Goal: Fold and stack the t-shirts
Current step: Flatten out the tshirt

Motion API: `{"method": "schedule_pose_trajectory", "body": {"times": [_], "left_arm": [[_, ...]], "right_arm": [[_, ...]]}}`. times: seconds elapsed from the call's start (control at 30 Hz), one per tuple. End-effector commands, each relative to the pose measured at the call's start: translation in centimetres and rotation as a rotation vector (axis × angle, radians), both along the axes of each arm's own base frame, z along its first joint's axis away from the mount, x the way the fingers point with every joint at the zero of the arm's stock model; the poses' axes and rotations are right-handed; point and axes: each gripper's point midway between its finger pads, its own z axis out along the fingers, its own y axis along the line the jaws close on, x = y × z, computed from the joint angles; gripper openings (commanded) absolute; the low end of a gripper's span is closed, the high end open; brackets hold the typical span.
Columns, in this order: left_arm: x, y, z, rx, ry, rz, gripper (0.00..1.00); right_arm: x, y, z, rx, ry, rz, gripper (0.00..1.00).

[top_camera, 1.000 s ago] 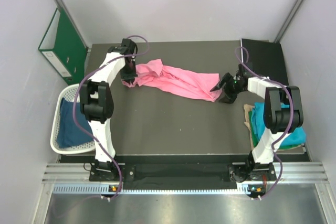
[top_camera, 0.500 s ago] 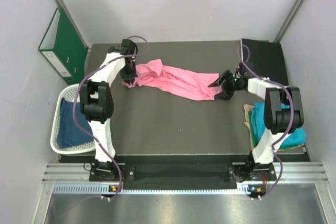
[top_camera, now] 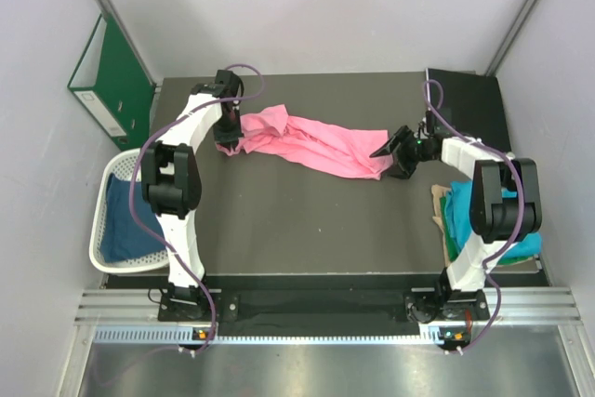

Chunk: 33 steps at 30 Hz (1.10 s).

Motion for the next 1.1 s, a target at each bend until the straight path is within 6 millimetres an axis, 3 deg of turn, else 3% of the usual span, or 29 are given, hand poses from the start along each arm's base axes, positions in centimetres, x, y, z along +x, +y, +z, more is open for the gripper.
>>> {"method": "schedule_pose_trajectory", "body": {"times": [0.0, 0.43, 0.7, 1.07], "left_arm": [[0.3, 0.0, 0.1, -0.003, -0.017, -0.007, 0.00], [0.0, 0.0, -0.4, -0.002, -0.010, -0.013, 0.00], [-0.3, 0.3, -0.5, 0.010, -0.006, -0.011, 0.00], [-0.5, 0.4, -0.5, 0.015, -0.008, -0.011, 0.00]], "right_arm": [[1.2, -0.5, 3.5, -0.010, -0.100, -0.004, 0.64], [2.4, -0.5, 1.3, -0.002, -0.096, -0.032, 0.63], [1.9, -0.6, -1.3, -0.013, -0.057, -0.032, 0.63], [1.9, -0.2, -2.5, -0.007, -0.050, -0.020, 0.63]]}}
